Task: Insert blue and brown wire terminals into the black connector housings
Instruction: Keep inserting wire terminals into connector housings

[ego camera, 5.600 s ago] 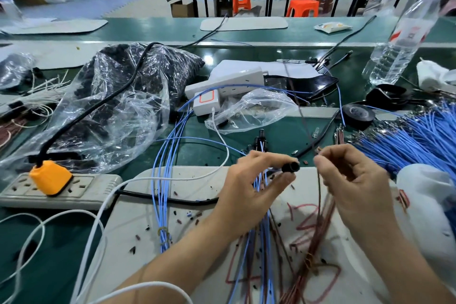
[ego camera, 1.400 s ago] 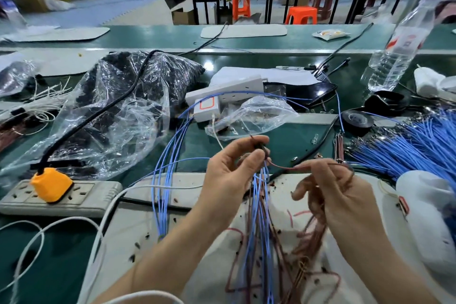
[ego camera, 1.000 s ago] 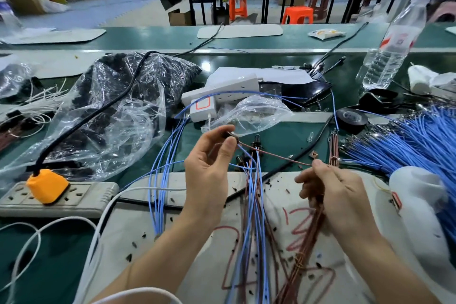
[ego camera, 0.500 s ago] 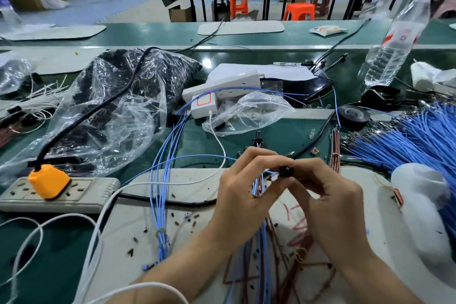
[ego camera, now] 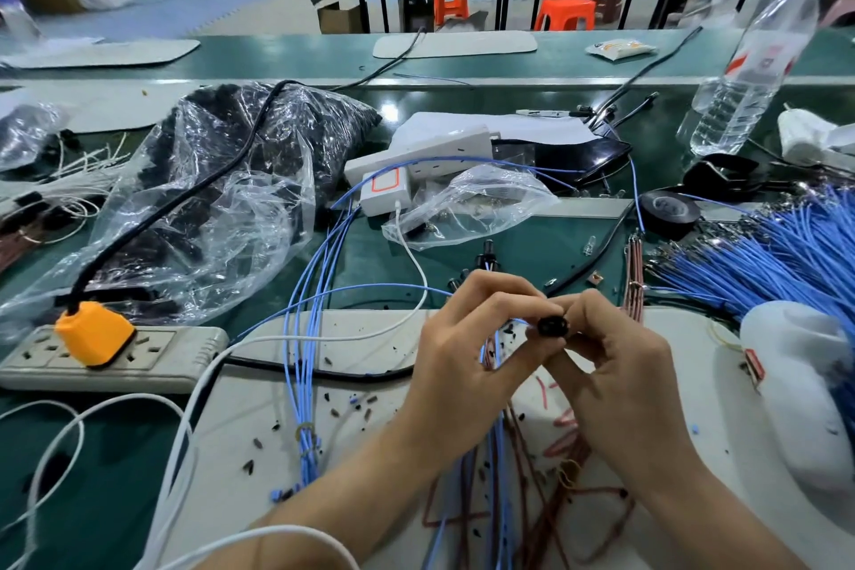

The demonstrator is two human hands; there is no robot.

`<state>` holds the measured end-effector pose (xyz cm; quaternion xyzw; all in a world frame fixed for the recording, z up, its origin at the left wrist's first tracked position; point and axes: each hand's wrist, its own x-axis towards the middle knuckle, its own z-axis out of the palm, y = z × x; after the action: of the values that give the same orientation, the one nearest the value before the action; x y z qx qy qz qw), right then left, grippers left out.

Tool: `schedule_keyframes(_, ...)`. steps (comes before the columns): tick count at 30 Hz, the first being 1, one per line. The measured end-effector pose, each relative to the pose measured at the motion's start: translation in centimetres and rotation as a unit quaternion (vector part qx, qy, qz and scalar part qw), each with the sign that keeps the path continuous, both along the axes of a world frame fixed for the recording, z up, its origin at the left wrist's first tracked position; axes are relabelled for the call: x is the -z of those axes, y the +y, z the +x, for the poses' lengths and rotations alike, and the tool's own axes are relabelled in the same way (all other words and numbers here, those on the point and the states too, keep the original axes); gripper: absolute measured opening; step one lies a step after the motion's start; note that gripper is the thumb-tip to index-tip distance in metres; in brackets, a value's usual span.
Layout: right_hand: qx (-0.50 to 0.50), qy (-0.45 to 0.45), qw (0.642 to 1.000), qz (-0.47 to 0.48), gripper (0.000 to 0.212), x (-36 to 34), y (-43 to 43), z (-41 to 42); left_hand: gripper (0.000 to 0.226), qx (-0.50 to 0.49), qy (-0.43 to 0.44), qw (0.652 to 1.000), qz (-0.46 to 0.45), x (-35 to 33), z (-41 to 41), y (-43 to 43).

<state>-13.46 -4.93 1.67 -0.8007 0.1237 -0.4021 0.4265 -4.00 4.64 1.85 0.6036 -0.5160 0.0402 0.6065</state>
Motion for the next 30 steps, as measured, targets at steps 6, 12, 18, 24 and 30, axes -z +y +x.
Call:
schedule_keyframes(6, -0.003, 0.001, 1.000, -0.006, 0.013, 0.1, -0.2, -0.1, 0.016, 0.011, -0.010, 1.000, 0.008, 0.1, 0.0, 0.0)
schedule_keyframes(12, 0.007, -0.009, 1.000, -0.012, 0.022, -0.1, -0.2, 0.0, 0.015, -0.013, -0.029, 0.999, 0.001, 0.2, 0.3, 0.0)
schedule_keyframes(18, 0.017, 0.006, 0.997, -0.070, 0.030, 0.0, -0.4, 0.0, 0.015, -0.018, -0.036, 0.999, -0.001, 0.2, 0.5, 0.0)
schedule_keyframes(24, 0.048, 0.027, 0.989, -0.135, 0.019, -0.1, -0.6, -0.1, 0.015, -0.008, -0.041, 0.999, 0.008, 0.3, 0.6, 0.2)
schedule_keyframes(30, 0.046, 0.055, 0.988, -0.137, 0.015, 0.1, -1.1, -0.2, 0.016, 0.007, -0.053, 0.998, 0.022, 0.4, 0.5, 0.1)
